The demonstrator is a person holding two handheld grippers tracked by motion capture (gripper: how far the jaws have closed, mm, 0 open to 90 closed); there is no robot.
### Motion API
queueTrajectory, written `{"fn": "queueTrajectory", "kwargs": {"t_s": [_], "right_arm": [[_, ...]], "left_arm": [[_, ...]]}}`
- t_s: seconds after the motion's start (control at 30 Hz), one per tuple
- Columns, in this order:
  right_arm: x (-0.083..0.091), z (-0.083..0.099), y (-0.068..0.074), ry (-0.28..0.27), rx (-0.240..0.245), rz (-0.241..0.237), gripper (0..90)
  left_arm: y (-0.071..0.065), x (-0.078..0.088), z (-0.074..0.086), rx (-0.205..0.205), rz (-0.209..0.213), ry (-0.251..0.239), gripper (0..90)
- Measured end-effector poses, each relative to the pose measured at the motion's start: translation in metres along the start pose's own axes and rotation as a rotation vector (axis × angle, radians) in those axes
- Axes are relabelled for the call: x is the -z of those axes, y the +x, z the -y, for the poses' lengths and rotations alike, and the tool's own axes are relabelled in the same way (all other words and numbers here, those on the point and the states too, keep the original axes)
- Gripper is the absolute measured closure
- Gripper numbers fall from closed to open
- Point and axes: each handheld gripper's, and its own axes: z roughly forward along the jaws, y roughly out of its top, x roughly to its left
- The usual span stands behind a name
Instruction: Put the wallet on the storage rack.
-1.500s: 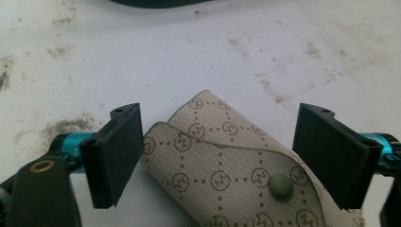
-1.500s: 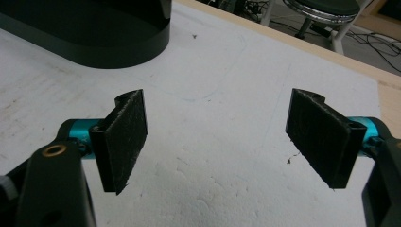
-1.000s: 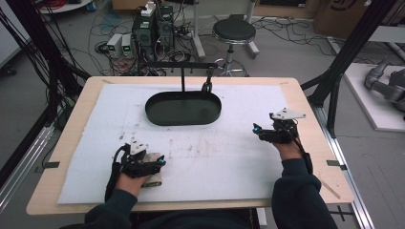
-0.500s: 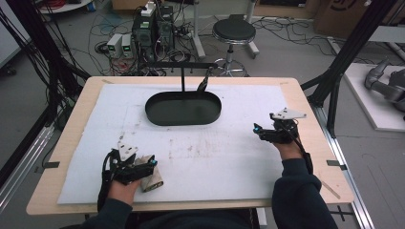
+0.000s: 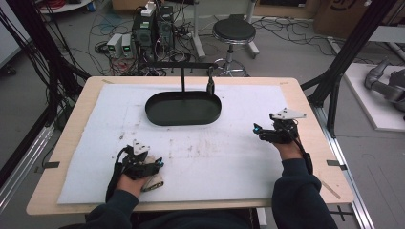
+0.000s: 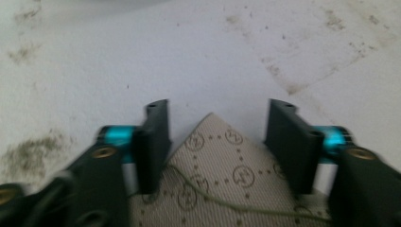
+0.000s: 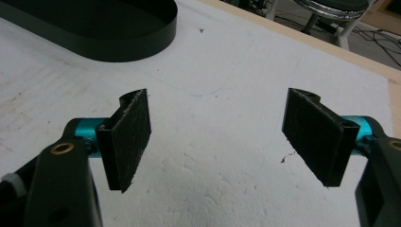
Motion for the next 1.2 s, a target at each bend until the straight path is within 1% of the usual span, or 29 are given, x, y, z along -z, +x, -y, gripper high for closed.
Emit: {"fn": "queueTrajectory", "kwargs": {"t_s": [0.07, 0.1, 0.13, 0.2, 0.23, 0.3, 0.33, 0.37, 0.4, 0.43, 0.5, 0.57, 0.6, 0.63, 0.67, 0.7, 0.73, 0.77, 0.8, 0.83, 0.87, 0.9, 0.93, 1.0, 1.07, 1.1, 1.17, 1.2], "right_arm": [[0.0, 0.0, -0.001, 0.001, -0.003, 0.003, 24.9], [0.0, 0.0, -0.001, 0.001, -0.002, 0.002, 24.9], [0.0, 0.0, -0.001, 0.002, 0.0, 0.001, 24.9], [0.0, 0.001, -0.001, 0.001, 0.001, 0.001, 24.9], [0.0, 0.001, -0.001, 0.001, -0.001, 0.0, 24.9], [0.001, 0.001, -0.002, 0.002, -0.005, 0.001, 24.9], [0.0, 0.001, -0.002, 0.003, -0.006, 0.002, 24.9], [0.0, 0.001, -0.002, 0.006, -0.006, 0.001, 24.9], [-0.001, 0.001, -0.002, 0.006, -0.004, 0.001, 24.9], [-0.001, 0.001, -0.001, 0.007, -0.004, -0.002, 24.9], [-0.001, 0.001, -0.001, 0.006, 0.001, -0.007, 25.2], [0.0, 0.001, 0.0, 0.002, 0.004, -0.01, 25.3], [0.0, 0.001, -0.001, 0.001, 0.0, -0.009, 25.4], [0.0, 0.001, -0.001, 0.0, -0.002, -0.009, 25.4], [0.0, 0.001, -0.002, 0.001, -0.002, -0.009, 25.4], [0.001, 0.001, -0.002, -0.002, -0.004, -0.01, 25.4], [0.001, 0.001, -0.002, -0.003, -0.005, -0.01, 25.4], [0.0, 0.001, -0.001, -0.001, -0.004, -0.011, 25.4], [0.0, 0.001, -0.001, -0.001, -0.001, -0.012, 25.4], [-0.001, 0.001, -0.001, 0.001, 0.001, -0.013, 25.4], [-0.001, 0.001, 0.0, 0.004, 0.005, -0.015, 25.4], [-0.001, 0.001, 0.0, 0.002, 0.005, -0.018, 25.5], [-0.001, 0.001, 0.0, 0.004, 0.01, -0.019, 25.6], [-0.001, 0.0, 0.0, 0.004, 0.008, -0.02, 25.7], [-0.002, 0.0, 0.0, 0.005, 0.007, -0.019, 25.7], [-0.002, 0.0, 0.0, 0.005, 0.009, -0.021, 25.7], [-0.002, 0.0, 0.001, 0.005, 0.009, -0.021, 25.7], [-0.002, 0.0, 0.001, 0.006, 0.012, -0.022, 25.7]], "left_arm": [[0.002, -0.002, -0.003, -0.011, 0.017, -0.001, 51.7], [0.004, -0.002, -0.005, -0.02, 0.026, -0.007, 54.8], [0.007, 0.0, -0.007, -0.02, 0.037, -0.023, 60.2], [0.014, 0.008, -0.014, 0.01, 0.05, -0.073, 78.4], [0.016, 0.012, -0.016, 0.027, 0.049, -0.087, 71.8], [0.02, 0.019, -0.018, 0.05, 0.056, -0.103, 62.2], [0.021, 0.02, -0.017, 0.061, 0.065, -0.097, 56.3], [0.023, 0.019, -0.016, 0.064, 0.087, -0.076, 50.6], [0.025, 0.018, -0.015, 0.064, 0.113, -0.056, 47.2], [0.027, 0.017, -0.013, 0.06, 0.143, -0.043, 46.0], [0.032, 0.016, -0.012, 0.058, 0.173, -0.031, 45.9], [0.037, 0.016, -0.013, 0.063, 0.225, -0.009, 44.0], [0.04, 0.017, -0.013, 0.057, 0.243, -0.003, 43.3], [0.043, 0.019, -0.013, 0.055, 0.261, -0.006, 43.5], [0.047, 0.02, -0.013, 0.053, 0.288, -0.01, 44.8], [0.051, 0.022, -0.014, 0.052, 0.303, -0.009, 45.5], [0.054, 0.022, -0.014, 0.043, 0.314, -0.019, 46.7], [0.058, 0.022, -0.013, 0.033, 0.339, -0.012, 50.4], [0.06, 0.019, -0.013, 0.035, 0.372, 0.004, 52.0], [0.061, 0.016, -0.011, 0.021, 0.41, 0.029, 52.0], [0.062, 0.013, -0.01, 0.005, 0.431, 0.055, 51.6], [0.062, 0.009, -0.009, -0.004, 0.434, 0.073, 48.6], [0.063, 0.007, -0.008, -0.004, 0.444, 0.074, 47.7], [0.065, 0.004, -0.008, -0.001, 0.472, 0.076, 48.9], [0.067, 0.001, -0.007, -0.007, 0.499, 0.082, 51.8], [0.068, 0.001, -0.007, -0.01, 0.505, 0.083, 53.5], [0.07, 0.0, -0.008, 0.002, 0.502, 0.072, 60.7], [0.071, 0.0, -0.008, -0.003, 0.501, 0.079, 62.1]]}}
